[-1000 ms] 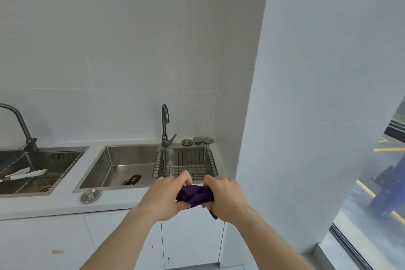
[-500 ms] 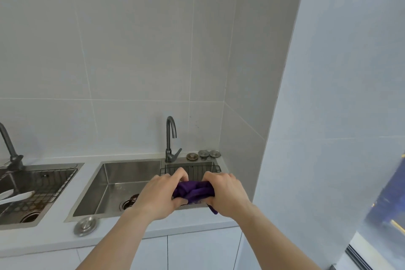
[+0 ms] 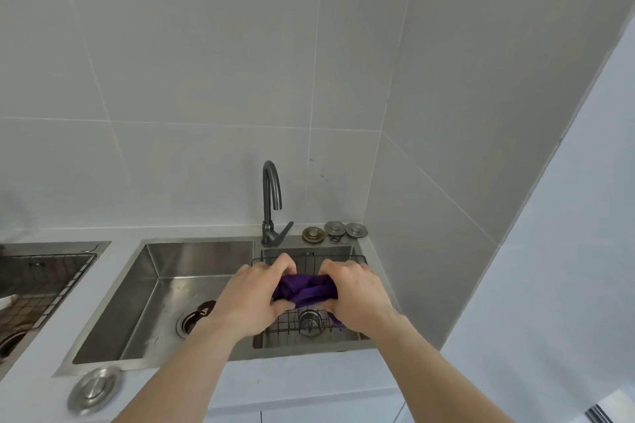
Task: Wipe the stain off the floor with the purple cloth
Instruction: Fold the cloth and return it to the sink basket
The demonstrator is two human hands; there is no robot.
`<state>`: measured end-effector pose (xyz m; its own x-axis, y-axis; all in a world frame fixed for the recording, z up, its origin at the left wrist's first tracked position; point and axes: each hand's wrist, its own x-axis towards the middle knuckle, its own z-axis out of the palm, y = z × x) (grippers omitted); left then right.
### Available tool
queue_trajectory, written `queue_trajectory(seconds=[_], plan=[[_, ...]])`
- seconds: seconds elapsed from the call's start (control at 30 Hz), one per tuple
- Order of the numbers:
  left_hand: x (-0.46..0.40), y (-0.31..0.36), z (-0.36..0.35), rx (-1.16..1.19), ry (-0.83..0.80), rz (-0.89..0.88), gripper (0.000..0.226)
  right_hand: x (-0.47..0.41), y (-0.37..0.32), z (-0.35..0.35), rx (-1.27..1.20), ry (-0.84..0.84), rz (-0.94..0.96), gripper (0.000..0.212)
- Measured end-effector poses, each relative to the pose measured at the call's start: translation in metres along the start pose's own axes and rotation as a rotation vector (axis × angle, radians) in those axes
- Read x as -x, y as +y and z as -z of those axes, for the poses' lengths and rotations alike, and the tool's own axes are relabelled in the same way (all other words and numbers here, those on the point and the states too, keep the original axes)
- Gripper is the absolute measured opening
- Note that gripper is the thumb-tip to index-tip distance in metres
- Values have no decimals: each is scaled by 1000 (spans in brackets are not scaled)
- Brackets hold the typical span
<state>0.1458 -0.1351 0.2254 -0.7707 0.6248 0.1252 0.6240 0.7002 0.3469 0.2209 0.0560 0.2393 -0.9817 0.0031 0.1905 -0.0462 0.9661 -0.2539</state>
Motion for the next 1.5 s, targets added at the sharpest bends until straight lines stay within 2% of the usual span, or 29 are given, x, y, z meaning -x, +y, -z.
queue_trajectory(seconds=[0.33,0.6,0.67,0.83,1.03,1.27,1.37,1.5], plan=[[-155,-70,-82,-8,-130,108,48,-147,101,-93,-33,-208,-38,38],[-201,-108,-149,0,-231,109,53,-188,140,-156,-29,-293,-64,38],[-221,-130,-189,21,-266,117,50,-202,161,-199,-53,-351,-99,37],[-224,-138,-214,15,-309,118,49,-199,171,-228,-59,-381,-111,41],[-222,-148,-252,28,-318,138,55,-196,182,-261,-65,-385,-129,63],[-212,-152,-282,-15,-293,153,62,-181,189,-293,-80,-393,-108,64],[-203,-154,-288,-10,-300,149,64,-171,192,-302,-70,-437,-86,75],[-189,-157,-295,-15,-364,127,61,-158,195,-308,-41,-554,-56,101]])
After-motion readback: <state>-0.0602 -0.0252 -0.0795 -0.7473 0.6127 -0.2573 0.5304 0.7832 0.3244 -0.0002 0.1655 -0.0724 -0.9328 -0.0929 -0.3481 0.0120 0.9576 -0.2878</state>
